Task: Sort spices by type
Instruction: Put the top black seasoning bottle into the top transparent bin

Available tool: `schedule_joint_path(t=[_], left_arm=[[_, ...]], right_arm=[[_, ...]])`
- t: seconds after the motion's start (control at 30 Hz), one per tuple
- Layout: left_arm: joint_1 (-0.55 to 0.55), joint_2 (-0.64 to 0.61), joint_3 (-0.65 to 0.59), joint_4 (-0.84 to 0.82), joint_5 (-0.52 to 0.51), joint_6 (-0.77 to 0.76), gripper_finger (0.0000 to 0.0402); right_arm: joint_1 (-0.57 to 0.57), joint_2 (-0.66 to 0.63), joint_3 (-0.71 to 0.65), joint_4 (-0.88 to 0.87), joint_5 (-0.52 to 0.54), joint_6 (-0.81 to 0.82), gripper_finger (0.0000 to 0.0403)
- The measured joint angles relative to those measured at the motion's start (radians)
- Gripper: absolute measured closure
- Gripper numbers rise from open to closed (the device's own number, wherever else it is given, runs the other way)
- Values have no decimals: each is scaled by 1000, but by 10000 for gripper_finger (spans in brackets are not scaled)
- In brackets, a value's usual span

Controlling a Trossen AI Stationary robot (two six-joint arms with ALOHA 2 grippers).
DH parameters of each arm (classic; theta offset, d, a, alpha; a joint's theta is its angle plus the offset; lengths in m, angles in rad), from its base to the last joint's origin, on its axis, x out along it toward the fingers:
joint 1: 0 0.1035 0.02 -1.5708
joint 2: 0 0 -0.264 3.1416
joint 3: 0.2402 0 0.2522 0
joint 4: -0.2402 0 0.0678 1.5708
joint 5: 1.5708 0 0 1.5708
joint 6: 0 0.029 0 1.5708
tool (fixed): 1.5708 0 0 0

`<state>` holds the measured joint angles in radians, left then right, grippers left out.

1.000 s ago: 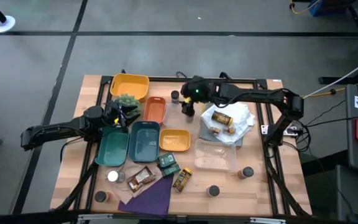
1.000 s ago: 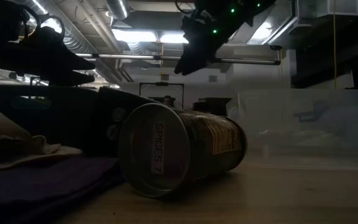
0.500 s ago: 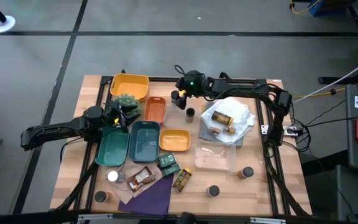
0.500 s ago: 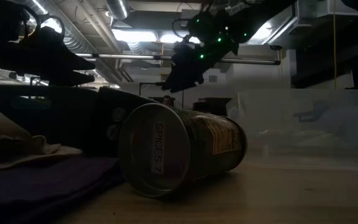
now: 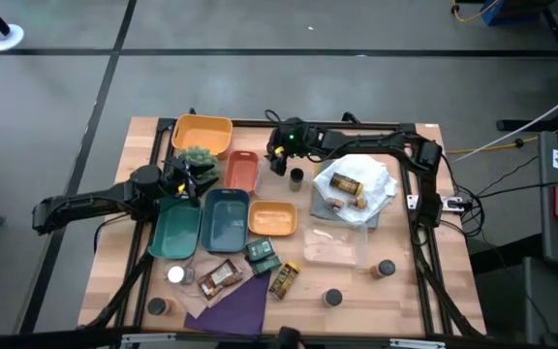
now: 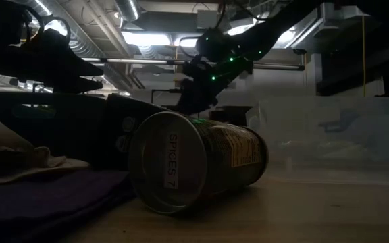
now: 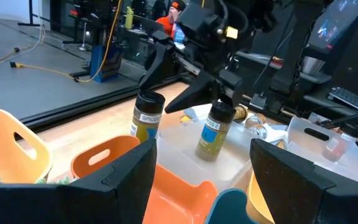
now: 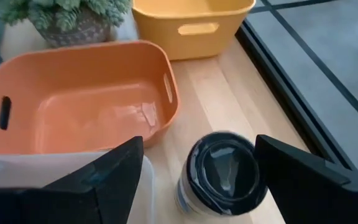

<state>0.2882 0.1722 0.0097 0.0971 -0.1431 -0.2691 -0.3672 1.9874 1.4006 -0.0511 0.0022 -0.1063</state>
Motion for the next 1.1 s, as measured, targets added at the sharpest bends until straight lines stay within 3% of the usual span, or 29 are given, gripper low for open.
schedule_joint_path(t=[0.67,1.1], left_arm=[[0,0,0,-3,0,8,150],[0,0,0,-7,0,-17,150]], right_arm=[[2,12,4,1,32,0,94],[14,14,103,-30,32,-3,94]])
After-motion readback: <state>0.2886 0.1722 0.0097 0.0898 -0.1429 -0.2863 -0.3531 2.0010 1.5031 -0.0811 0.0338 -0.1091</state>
